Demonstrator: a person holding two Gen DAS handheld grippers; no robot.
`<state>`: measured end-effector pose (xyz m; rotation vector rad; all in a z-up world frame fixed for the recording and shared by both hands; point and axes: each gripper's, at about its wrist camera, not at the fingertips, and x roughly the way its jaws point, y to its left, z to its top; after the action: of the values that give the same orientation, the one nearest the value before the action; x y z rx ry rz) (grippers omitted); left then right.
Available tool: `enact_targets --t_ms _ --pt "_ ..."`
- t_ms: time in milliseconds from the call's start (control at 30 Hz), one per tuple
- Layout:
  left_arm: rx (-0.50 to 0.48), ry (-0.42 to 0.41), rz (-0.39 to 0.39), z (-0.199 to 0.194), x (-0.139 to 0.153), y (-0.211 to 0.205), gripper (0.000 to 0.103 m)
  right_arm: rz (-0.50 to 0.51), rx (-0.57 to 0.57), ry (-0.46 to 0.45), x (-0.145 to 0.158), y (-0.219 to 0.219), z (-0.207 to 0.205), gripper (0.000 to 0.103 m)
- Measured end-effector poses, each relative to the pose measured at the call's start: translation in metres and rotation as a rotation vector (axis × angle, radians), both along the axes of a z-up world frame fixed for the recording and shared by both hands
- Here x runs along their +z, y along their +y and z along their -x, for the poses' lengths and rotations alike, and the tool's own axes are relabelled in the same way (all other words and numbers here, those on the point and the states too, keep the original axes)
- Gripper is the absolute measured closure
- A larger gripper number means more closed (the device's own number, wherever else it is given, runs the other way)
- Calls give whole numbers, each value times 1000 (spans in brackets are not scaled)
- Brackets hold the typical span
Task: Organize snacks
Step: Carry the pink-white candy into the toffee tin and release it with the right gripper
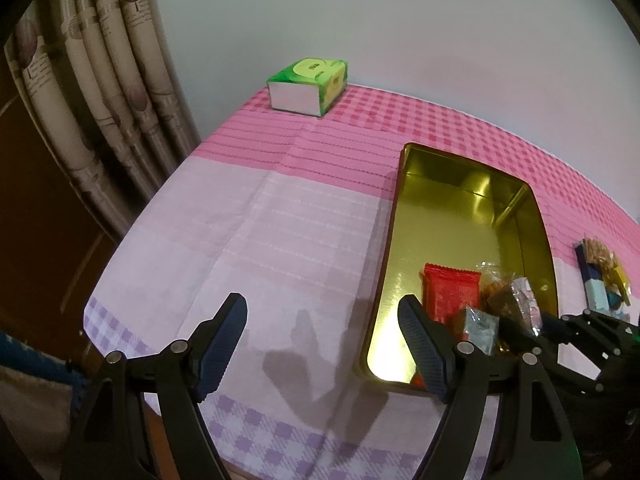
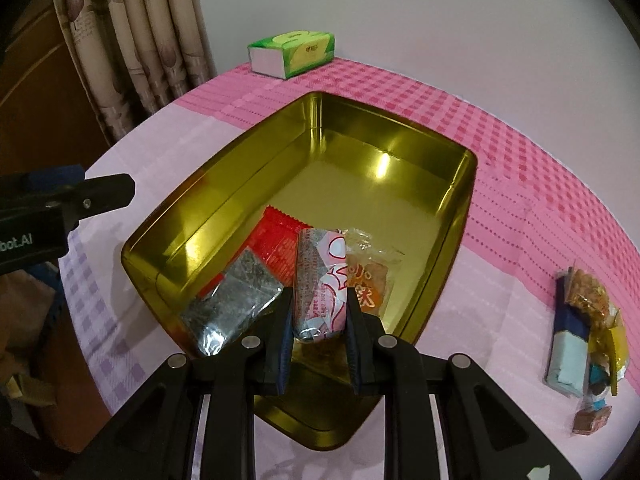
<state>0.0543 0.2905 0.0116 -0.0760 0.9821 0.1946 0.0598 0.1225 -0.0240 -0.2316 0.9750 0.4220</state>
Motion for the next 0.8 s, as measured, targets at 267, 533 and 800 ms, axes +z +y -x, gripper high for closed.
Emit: enact_targets --t_ms 267,533,800 --pt "4 7 2 -1 -1 0 25 -7 7 -8 -1 0 3 76" --pt "-8 7 -12 -1 -1 -2 25 -31 7 -25 9 -4 8 60" --pt "-18 4 -28 0 -1 -6 25 -62 -5 -58 27 -21 19 56"
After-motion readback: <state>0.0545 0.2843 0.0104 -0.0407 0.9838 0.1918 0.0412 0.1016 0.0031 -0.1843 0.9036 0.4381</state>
